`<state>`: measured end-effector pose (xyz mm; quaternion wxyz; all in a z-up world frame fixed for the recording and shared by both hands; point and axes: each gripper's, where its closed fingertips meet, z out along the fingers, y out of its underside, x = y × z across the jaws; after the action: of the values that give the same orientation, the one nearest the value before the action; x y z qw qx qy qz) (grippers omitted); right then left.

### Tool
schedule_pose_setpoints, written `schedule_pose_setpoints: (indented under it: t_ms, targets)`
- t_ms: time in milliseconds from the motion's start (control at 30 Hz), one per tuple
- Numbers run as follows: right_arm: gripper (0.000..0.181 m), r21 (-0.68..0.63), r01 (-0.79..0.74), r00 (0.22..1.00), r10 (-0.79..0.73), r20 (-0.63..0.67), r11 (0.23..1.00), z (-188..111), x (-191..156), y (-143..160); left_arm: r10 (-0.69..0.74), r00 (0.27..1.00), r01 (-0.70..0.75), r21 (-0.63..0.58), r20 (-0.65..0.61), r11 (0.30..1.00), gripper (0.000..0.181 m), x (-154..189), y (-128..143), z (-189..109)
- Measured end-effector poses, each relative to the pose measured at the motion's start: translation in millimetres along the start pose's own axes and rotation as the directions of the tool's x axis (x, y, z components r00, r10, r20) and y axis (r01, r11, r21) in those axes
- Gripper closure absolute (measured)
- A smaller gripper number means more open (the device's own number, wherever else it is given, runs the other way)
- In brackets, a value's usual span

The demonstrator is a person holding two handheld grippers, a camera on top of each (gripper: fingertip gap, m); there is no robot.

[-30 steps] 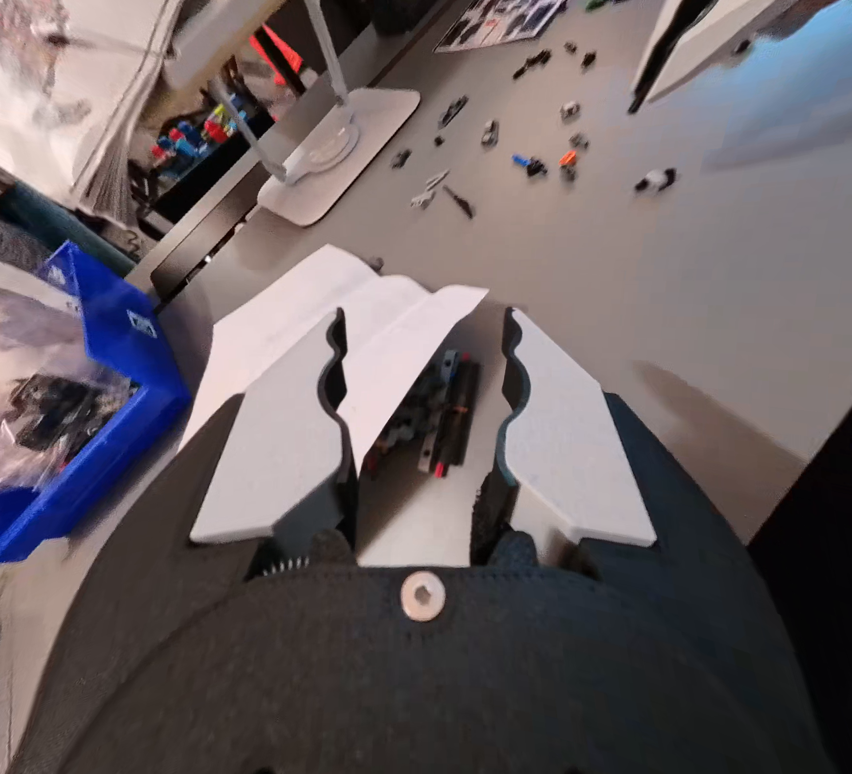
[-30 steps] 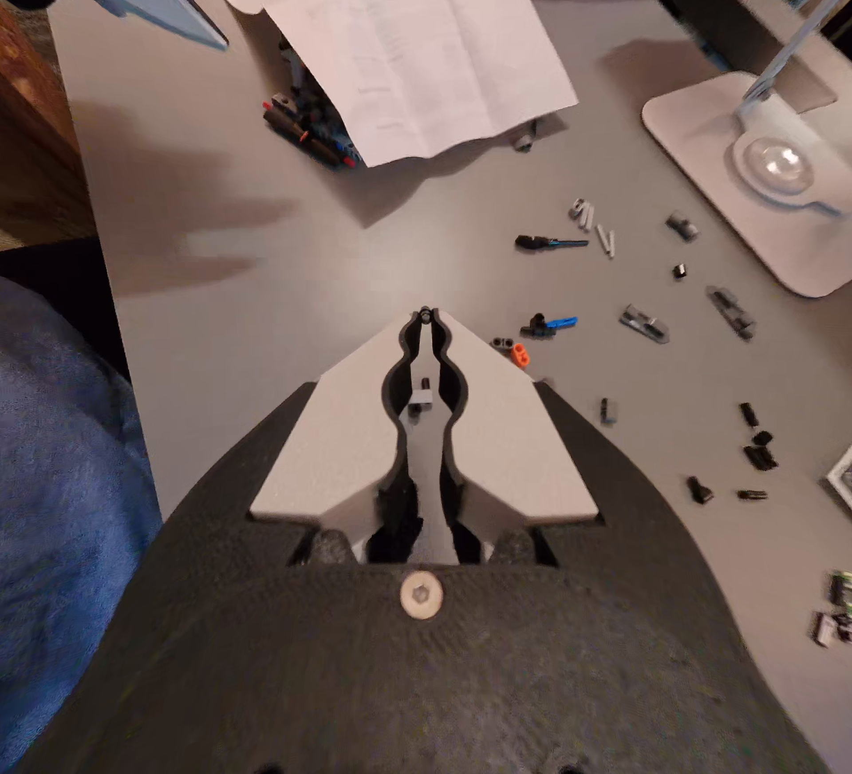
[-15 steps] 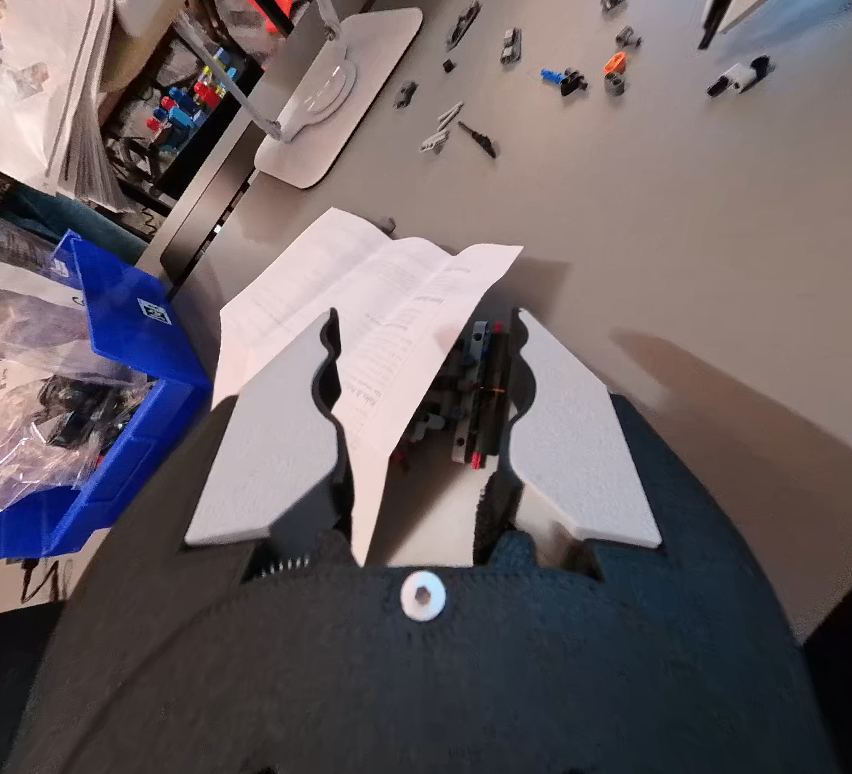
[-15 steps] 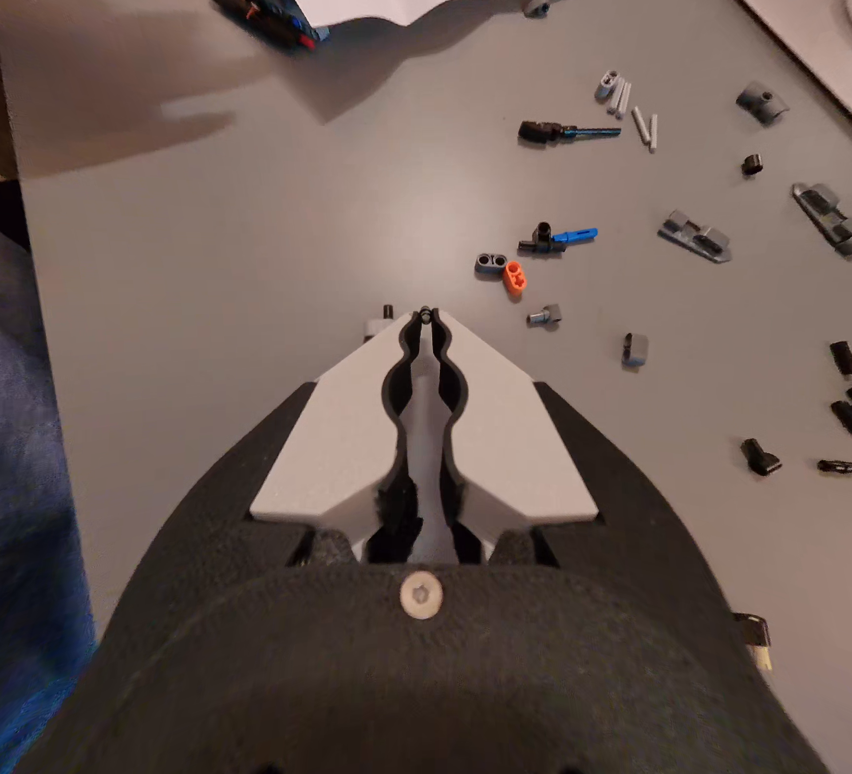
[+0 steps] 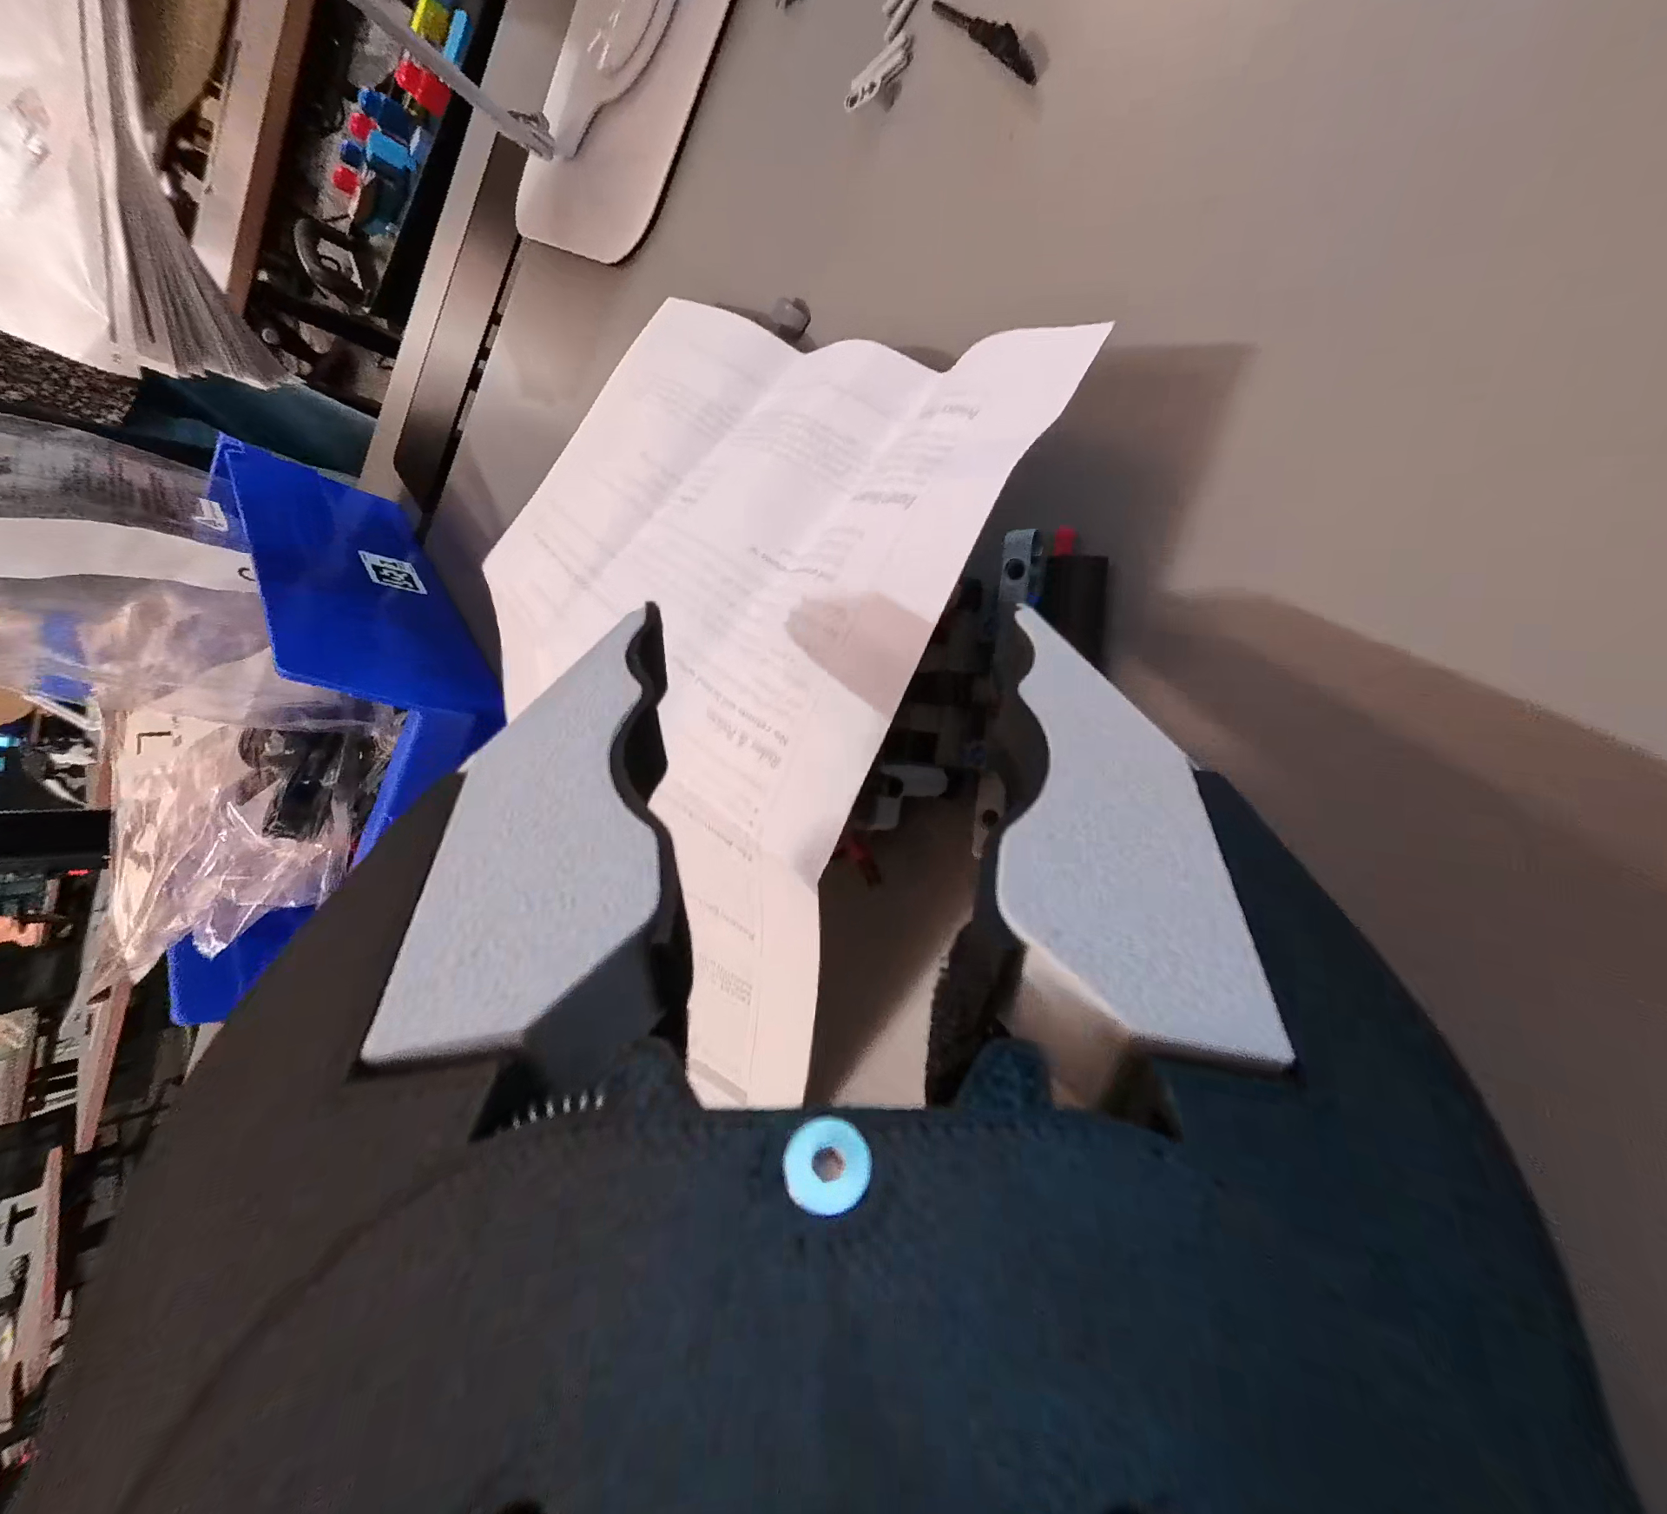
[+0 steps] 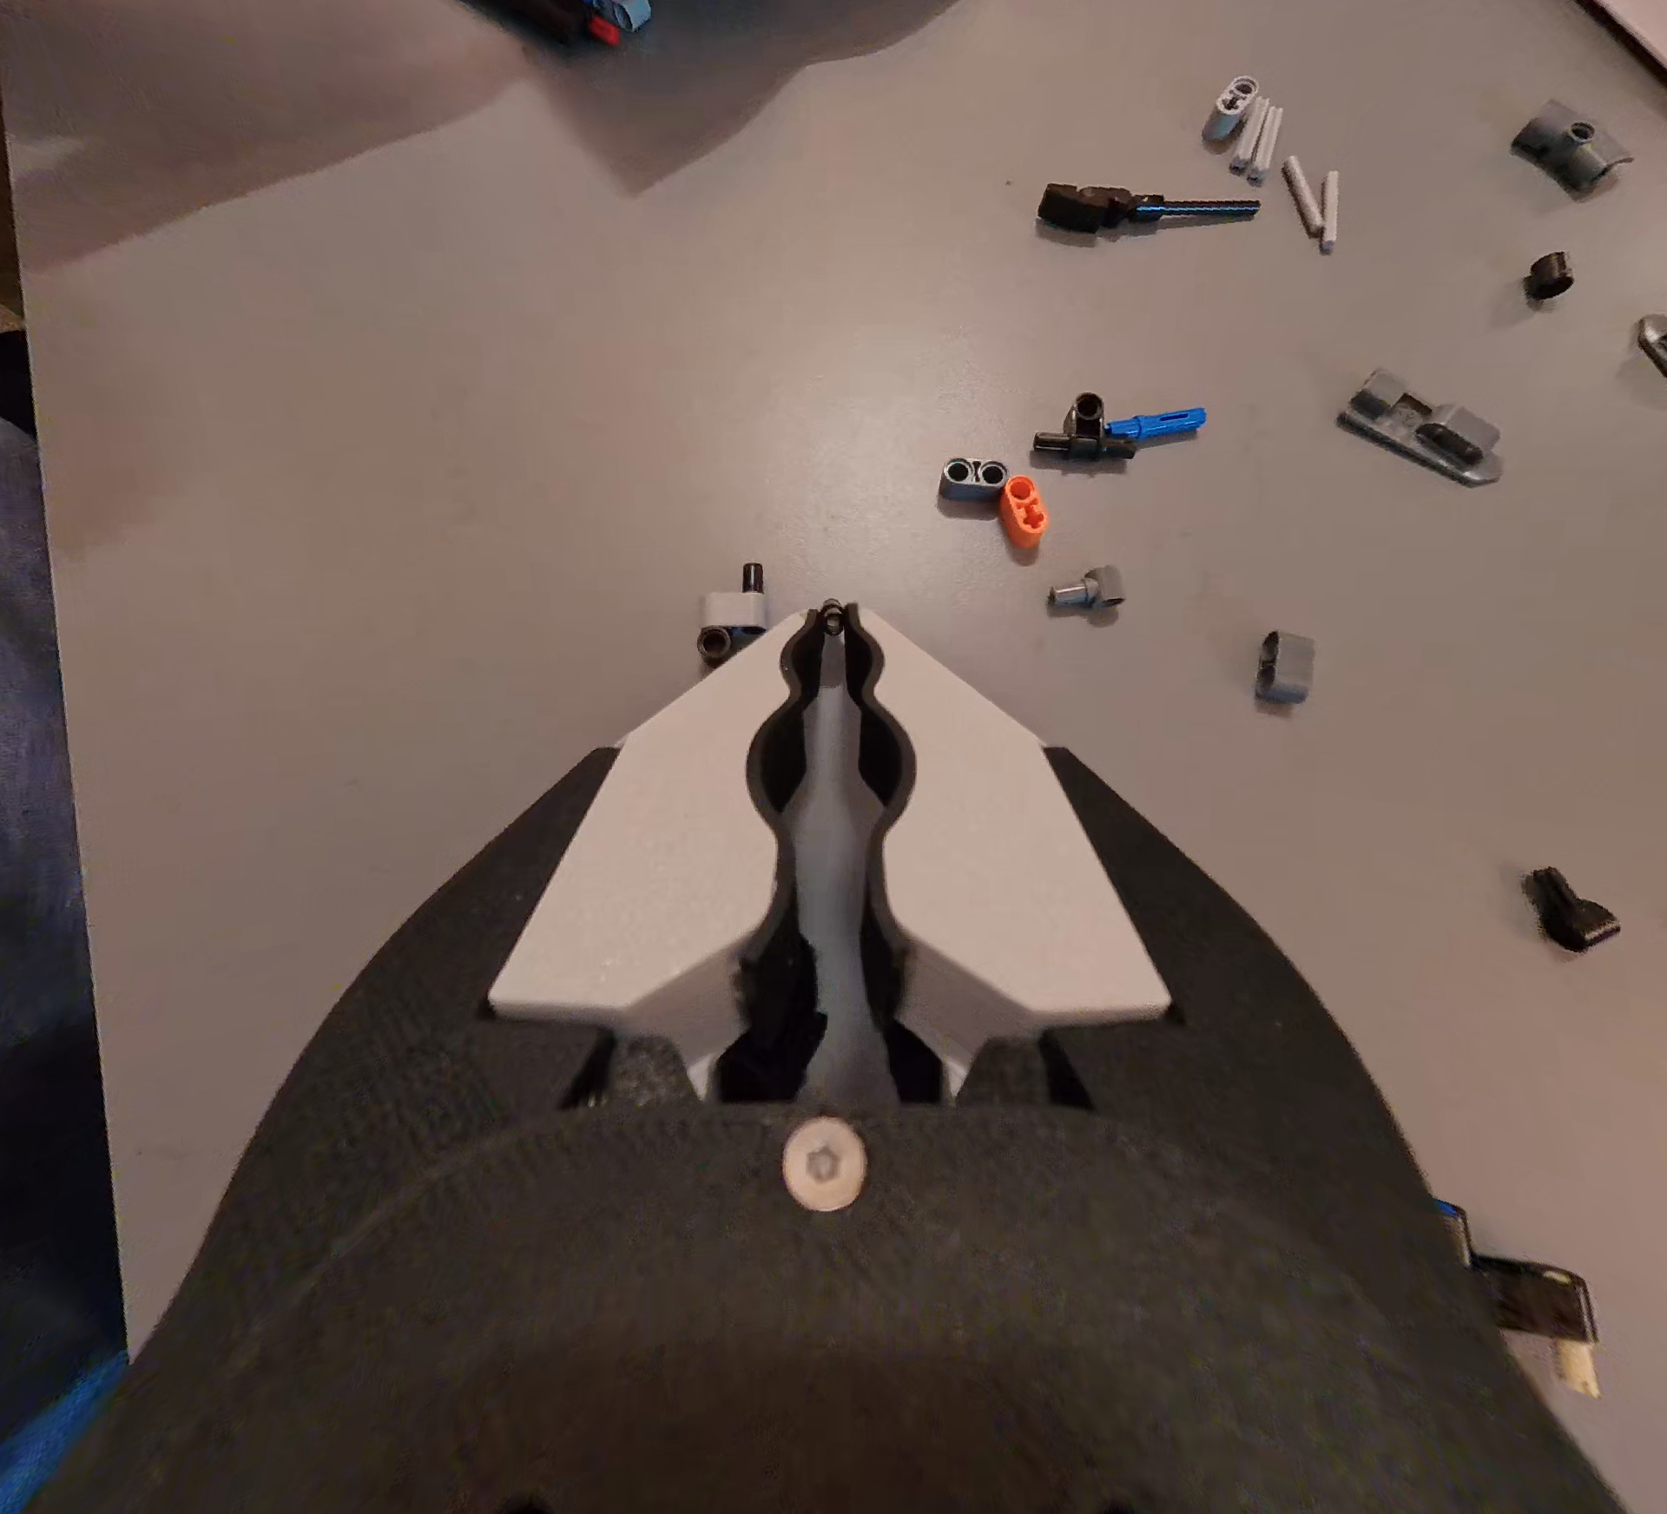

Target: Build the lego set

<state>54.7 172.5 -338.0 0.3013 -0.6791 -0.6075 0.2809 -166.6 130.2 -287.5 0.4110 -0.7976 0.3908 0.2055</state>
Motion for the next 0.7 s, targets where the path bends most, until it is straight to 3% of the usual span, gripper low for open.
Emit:
schedule_pose_setpoints:
  t_ms: [400, 700]
  targets:
    - [0.18, 0.028, 0.015, 1.0, -0.015, -0.004, 1.0, -3, -3, -5, -0.033, 0.999, 0.033, -0.023, -0.012, 0.999, 0.107, 0, 3, 0]
    - [0.18, 0.046, 0.025, 1.0, -0.024, -0.013, 0.999, -7, -4, -10, -0.001, 1.0, 0.0, -0.059, -0.019, 0.998, 0.122, 3, 13, 4]
